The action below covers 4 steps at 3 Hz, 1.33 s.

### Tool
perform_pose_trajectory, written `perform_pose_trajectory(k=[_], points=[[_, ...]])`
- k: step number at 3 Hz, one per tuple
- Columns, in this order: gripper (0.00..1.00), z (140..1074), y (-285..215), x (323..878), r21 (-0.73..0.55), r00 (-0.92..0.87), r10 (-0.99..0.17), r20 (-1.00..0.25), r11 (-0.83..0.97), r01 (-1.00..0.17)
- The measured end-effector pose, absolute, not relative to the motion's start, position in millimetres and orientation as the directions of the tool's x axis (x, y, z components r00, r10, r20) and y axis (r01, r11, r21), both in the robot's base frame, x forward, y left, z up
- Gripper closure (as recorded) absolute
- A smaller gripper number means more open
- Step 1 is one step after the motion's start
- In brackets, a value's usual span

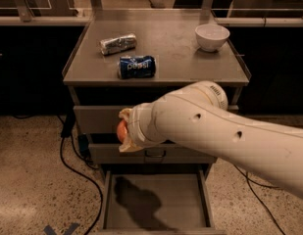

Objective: Pick apple from bottom drawer and place on counter

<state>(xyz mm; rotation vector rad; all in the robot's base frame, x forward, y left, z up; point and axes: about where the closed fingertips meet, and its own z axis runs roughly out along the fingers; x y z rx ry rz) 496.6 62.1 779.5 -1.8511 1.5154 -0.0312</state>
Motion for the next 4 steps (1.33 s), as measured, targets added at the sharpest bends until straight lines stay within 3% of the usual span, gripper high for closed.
perform_pose_trajectory(k=[4], points=[[1.00,868.5,29.1,533.9,-0.594,0.297,-0.914,-0.276,-0.081,-0.801]])
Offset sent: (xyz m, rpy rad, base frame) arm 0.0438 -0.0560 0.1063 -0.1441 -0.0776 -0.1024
